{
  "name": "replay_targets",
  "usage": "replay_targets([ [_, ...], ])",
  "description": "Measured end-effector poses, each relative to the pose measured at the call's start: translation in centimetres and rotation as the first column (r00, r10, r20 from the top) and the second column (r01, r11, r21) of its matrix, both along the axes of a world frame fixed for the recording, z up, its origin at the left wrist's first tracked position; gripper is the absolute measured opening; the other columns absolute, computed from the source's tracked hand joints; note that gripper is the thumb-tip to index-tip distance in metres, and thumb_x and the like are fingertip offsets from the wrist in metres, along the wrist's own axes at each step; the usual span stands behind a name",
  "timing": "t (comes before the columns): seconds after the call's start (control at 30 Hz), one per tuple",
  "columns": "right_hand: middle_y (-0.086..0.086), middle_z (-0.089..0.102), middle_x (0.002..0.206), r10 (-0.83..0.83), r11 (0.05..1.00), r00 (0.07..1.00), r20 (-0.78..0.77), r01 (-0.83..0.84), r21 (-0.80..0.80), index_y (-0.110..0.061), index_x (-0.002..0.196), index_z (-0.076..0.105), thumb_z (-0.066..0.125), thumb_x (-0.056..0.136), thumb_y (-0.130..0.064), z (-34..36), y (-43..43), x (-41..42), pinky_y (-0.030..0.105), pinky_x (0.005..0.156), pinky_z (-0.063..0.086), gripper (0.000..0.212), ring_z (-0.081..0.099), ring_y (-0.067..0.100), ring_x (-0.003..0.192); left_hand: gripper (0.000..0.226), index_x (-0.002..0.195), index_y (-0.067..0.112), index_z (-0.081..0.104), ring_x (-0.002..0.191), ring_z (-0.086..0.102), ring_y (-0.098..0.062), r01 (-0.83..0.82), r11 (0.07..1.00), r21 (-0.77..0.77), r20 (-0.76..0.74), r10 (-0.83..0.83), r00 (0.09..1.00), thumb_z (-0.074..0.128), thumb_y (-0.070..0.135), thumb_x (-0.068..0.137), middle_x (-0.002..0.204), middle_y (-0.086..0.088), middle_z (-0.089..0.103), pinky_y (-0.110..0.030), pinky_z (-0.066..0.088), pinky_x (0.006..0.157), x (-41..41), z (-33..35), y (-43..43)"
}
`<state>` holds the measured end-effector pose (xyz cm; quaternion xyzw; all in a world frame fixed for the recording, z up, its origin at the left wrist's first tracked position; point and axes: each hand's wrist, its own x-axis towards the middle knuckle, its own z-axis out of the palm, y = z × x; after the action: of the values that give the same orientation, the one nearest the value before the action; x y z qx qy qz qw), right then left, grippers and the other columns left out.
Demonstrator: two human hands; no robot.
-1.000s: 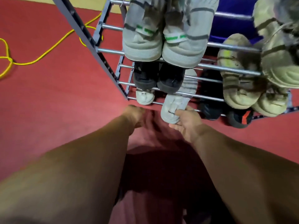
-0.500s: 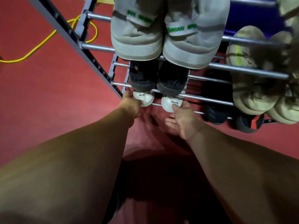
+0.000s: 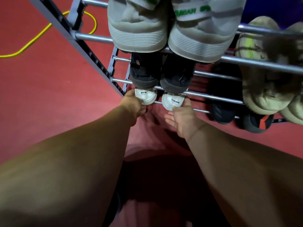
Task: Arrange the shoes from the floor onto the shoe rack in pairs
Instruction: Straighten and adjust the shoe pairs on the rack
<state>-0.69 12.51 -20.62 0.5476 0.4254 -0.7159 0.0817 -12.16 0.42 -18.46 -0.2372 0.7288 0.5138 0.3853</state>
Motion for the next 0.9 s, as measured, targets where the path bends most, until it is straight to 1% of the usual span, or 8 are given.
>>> replay_targets([
  [0.13, 0.025, 0.056, 0.141, -0.003, 0.997, 1.000, -0.009, 0.003, 0.073, -0.034, 0.151, 0.033, 0.042, 0.103, -0.003, 0.1, -0.5, -0.1, 0.045, 0.082, 0.057, 0.058, 0.067, 0.040, 0.105, 0.038, 0.117, 0.036, 0.053, 0.085, 0.066, -0.023, -0.004, 1.000, -0.005, -0.006, 0.004, 1.000, 0.043, 0.002, 0.103, 0.110, -0.012, 0.072, -0.025, 0.059, 0.062, -0.1, 0.0, 0.1],
  [0.3, 0.013, 0.065, 0.127, -0.075, 0.997, 0.993, 0.089, 0.073, 0.033, -0.040, 0.148, 0.039, 0.039, 0.109, -0.025, 0.9, -0.7, -1.1, 0.046, 0.094, 0.059, 0.042, 0.070, 0.032, 0.100, 0.041, 0.122, 0.034, 0.054, 0.083, 0.062, -0.024, -0.041, 0.999, 0.009, 0.011, 0.040, 0.999, 0.043, 0.000, 0.102, 0.095, -0.010, 0.071, -0.021, 0.054, 0.048, -0.1, 0.1, 0.1],
  [0.43, 0.000, 0.066, 0.127, -0.110, 0.993, 0.989, 0.095, 0.104, 0.061, -0.045, 0.146, 0.040, 0.044, 0.105, -0.011, 0.5, -0.7, -1.7, 0.036, 0.079, 0.062, 0.053, 0.070, 0.022, 0.094, 0.044, 0.130, 0.032, 0.053, 0.082, 0.061, -0.024, -0.036, 0.999, 0.023, 0.019, 0.036, 0.999, 0.043, -0.001, 0.102, 0.096, -0.012, 0.071, -0.020, 0.053, 0.046, -0.1, 0.3, 0.0],
  [0.63, -0.003, 0.070, 0.123, -0.072, 0.993, 0.994, 0.076, 0.065, 0.094, -0.038, 0.135, 0.051, 0.036, 0.104, -0.003, 0.8, -1.0, -2.1, 0.026, 0.059, 0.060, 0.050, 0.076, 0.020, 0.089, 0.039, 0.127, 0.030, 0.058, 0.085, 0.068, -0.022, -0.029, 1.000, -0.002, 0.050, 0.029, 0.998, 0.042, 0.003, 0.104, 0.085, -0.004, 0.075, -0.034, 0.061, 0.084, -0.4, -0.2, -0.1],
  [0.7, -0.002, 0.070, 0.122, -0.066, 0.993, 0.995, 0.078, 0.058, 0.099, -0.037, 0.131, 0.053, 0.037, 0.104, -0.003, 1.0, -1.0, -2.2, 0.025, 0.057, 0.060, 0.046, 0.076, 0.019, 0.088, 0.033, 0.097, 0.028, 0.063, 0.088, 0.069, -0.020, 0.000, 1.000, 0.031, 0.106, -0.003, 0.994, 0.041, 0.004, 0.105, 0.067, 0.003, 0.072, -0.039, 0.051, 0.102, -0.3, 0.2, -0.2],
  [0.77, -0.002, 0.069, 0.124, -0.054, 0.994, 0.995, 0.082, 0.045, 0.104, -0.037, 0.134, 0.051, 0.037, 0.104, -0.003, 1.0, -0.9, -2.2, 0.023, 0.055, 0.059, 0.047, 0.076, 0.017, 0.086, 0.029, 0.101, 0.025, 0.063, 0.105, 0.068, -0.021, 0.061, 0.997, 0.044, 0.067, -0.064, 0.996, 0.047, 0.001, 0.102, 0.081, 0.001, 0.073, -0.037, 0.044, 0.109, -0.3, 0.0, -0.3],
  [0.83, -0.002, 0.069, 0.124, -0.036, 0.994, 0.996, 0.084, 0.027, 0.110, -0.037, 0.137, 0.049, 0.037, 0.104, -0.003, 0.9, -0.9, -2.0, 0.024, 0.060, 0.060, 0.049, 0.075, 0.016, 0.085, 0.042, 0.133, 0.022, 0.054, 0.108, 0.067, -0.022, 0.067, 0.997, 0.028, 0.004, -0.068, 0.998, 0.049, -0.003, 0.099, 0.099, -0.006, 0.071, -0.038, 0.054, 0.100, -0.1, 0.0, -0.2],
  [0.9, -0.003, 0.067, 0.124, -0.009, 0.991, 0.996, 0.094, -0.003, 0.134, -0.038, 0.133, 0.049, 0.036, 0.103, -0.001, 0.7, -1.0, -1.9, 0.027, 0.069, 0.061, 0.049, 0.074, 0.015, 0.084, 0.049, 0.137, 0.030, 0.050, 0.092, 0.065, -0.023, -0.009, 1.000, 0.026, 0.005, 0.009, 1.000, 0.045, -0.002, 0.101, 0.094, -0.008, 0.071, -0.028, 0.061, 0.072, -0.1, -0.1, -0.2],
])
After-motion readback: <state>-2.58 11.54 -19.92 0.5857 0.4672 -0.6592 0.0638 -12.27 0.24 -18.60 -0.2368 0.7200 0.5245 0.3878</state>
